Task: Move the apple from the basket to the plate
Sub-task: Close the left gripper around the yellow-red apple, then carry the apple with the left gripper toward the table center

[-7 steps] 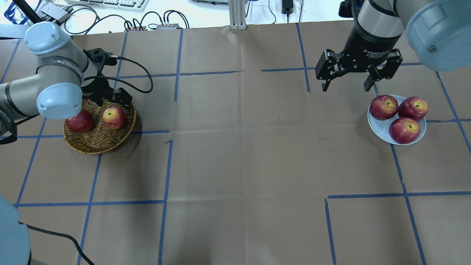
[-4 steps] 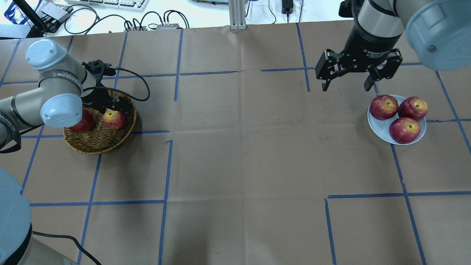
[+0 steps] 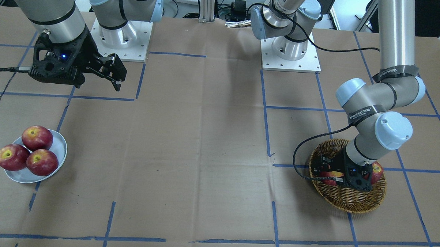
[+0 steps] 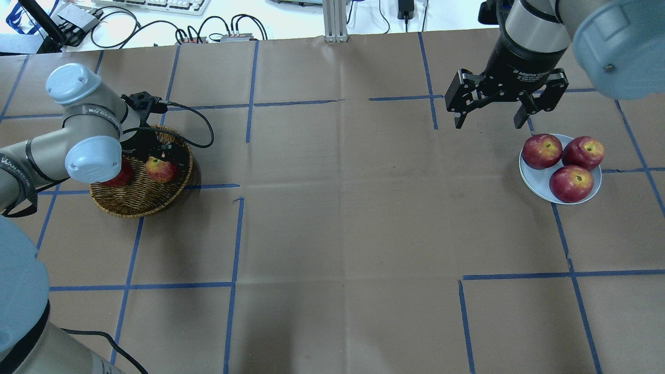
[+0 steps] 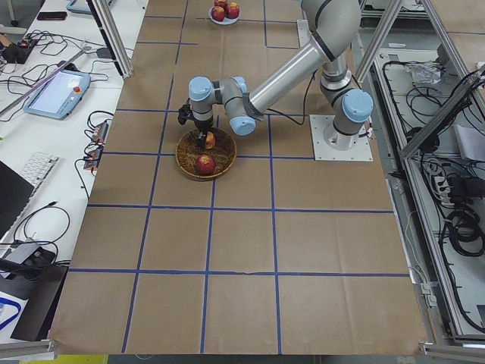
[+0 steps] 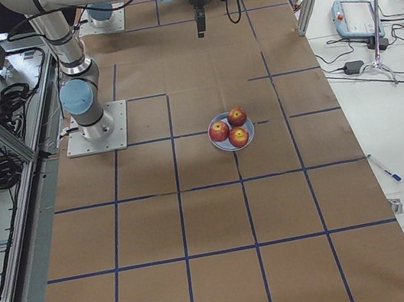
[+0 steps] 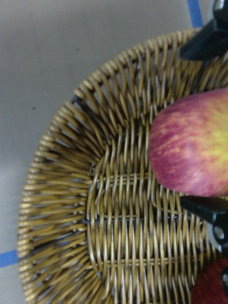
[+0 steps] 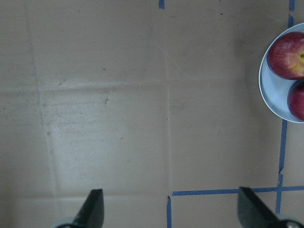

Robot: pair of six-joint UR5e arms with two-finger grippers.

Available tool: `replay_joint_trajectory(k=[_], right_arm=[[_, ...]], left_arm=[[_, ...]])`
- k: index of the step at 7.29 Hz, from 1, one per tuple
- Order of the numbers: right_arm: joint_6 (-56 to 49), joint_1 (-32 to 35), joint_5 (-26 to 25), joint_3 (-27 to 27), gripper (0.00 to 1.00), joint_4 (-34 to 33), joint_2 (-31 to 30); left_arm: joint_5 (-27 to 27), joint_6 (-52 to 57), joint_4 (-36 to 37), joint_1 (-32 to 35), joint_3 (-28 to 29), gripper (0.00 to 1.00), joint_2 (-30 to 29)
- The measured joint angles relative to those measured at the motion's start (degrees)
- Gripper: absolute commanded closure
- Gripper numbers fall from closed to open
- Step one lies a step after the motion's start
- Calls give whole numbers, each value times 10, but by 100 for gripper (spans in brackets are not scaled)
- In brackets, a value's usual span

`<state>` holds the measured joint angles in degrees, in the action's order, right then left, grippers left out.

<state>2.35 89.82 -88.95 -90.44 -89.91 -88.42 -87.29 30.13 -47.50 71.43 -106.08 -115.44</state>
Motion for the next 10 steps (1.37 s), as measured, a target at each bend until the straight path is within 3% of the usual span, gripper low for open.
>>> replay_joint_trajectory(k=[1, 3, 7, 10], right_arm=[[0, 0, 0, 0, 0, 0, 0], [0, 0, 0, 0, 0, 0, 0], [0, 0, 0, 0, 0, 0, 0], [0, 0, 0, 0, 0, 0, 0]], left_arm=[[-6, 0, 3, -1, 0, 37, -2], [-10, 3, 5, -3, 0, 45, -3], [-10, -11, -1, -5, 15, 44, 35], [-9, -94, -29, 107, 18, 43, 89]])
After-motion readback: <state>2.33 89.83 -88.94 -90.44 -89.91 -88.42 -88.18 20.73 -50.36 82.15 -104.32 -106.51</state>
